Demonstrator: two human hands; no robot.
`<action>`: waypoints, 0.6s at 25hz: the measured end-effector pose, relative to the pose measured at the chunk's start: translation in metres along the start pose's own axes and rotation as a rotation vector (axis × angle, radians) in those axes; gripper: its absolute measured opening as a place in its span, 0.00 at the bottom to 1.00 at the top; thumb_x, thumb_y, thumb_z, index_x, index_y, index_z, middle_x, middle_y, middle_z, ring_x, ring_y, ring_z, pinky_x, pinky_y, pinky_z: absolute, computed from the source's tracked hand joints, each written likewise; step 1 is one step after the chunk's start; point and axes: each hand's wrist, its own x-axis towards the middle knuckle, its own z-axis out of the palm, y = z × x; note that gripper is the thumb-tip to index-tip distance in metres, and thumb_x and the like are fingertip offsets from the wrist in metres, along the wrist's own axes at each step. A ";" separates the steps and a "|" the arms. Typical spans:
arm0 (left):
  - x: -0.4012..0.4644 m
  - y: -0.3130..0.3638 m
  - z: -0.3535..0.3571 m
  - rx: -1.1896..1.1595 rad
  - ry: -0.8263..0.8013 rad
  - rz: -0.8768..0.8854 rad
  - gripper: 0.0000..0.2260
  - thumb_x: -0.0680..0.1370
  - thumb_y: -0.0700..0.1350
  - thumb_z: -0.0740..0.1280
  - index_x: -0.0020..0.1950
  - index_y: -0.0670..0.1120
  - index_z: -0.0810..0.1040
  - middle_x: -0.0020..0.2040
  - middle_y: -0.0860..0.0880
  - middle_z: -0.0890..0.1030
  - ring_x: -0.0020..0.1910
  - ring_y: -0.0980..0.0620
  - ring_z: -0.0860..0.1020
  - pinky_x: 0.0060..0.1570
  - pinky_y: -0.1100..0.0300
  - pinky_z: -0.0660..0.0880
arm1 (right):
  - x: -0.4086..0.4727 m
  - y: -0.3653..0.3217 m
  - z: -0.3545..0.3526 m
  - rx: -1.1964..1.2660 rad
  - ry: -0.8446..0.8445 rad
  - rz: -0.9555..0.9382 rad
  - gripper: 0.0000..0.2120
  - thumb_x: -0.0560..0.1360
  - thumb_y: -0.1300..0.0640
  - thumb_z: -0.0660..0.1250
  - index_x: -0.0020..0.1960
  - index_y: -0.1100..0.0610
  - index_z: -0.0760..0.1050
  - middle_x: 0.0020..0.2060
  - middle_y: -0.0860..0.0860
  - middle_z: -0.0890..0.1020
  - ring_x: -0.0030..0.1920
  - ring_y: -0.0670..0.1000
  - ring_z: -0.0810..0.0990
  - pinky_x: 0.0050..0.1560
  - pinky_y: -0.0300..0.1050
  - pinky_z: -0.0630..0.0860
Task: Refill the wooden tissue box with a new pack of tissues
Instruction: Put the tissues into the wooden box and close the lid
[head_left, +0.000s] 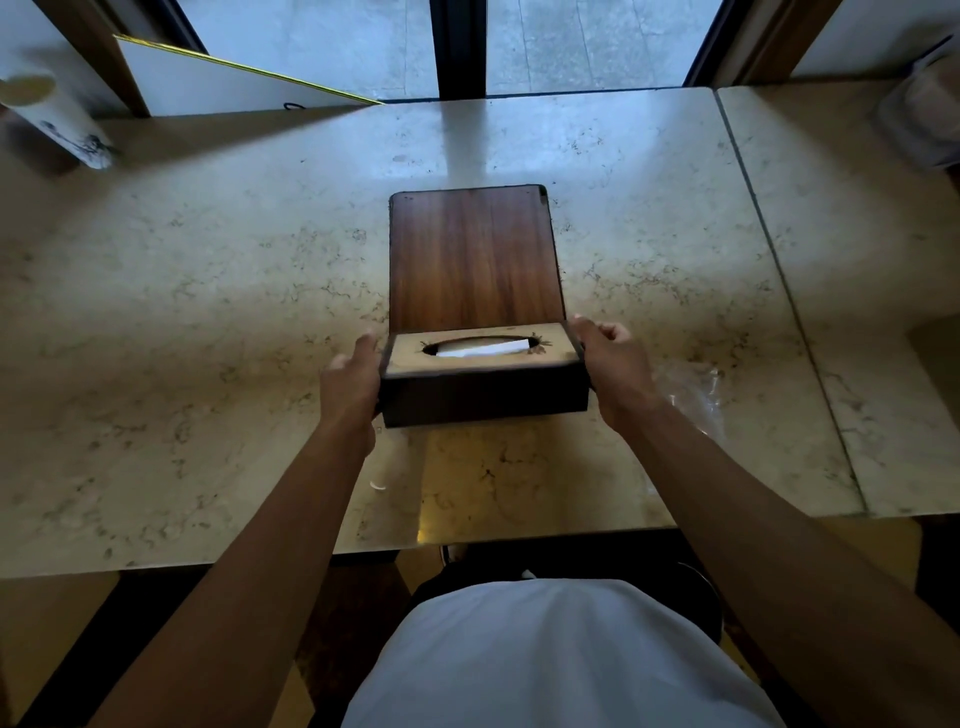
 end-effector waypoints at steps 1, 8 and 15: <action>0.001 -0.007 -0.001 0.015 -0.002 0.013 0.10 0.76 0.53 0.70 0.44 0.48 0.75 0.45 0.47 0.79 0.45 0.48 0.78 0.44 0.52 0.77 | 0.000 0.006 0.000 -0.016 0.014 -0.023 0.18 0.74 0.49 0.73 0.59 0.55 0.78 0.50 0.50 0.83 0.52 0.49 0.82 0.46 0.42 0.80; 0.002 -0.043 -0.010 0.162 -0.098 0.094 0.19 0.78 0.32 0.67 0.69 0.36 0.76 0.59 0.41 0.82 0.57 0.44 0.82 0.60 0.49 0.80 | -0.003 0.043 -0.005 -0.072 -0.036 -0.121 0.22 0.76 0.68 0.69 0.70 0.62 0.74 0.59 0.57 0.84 0.53 0.51 0.85 0.54 0.50 0.83; 0.006 -0.058 -0.018 0.211 -0.103 0.151 0.19 0.79 0.33 0.66 0.70 0.39 0.76 0.60 0.41 0.83 0.56 0.45 0.83 0.59 0.47 0.80 | -0.004 0.069 -0.007 -0.120 -0.041 -0.139 0.23 0.76 0.67 0.69 0.70 0.63 0.73 0.62 0.59 0.81 0.59 0.55 0.82 0.58 0.53 0.82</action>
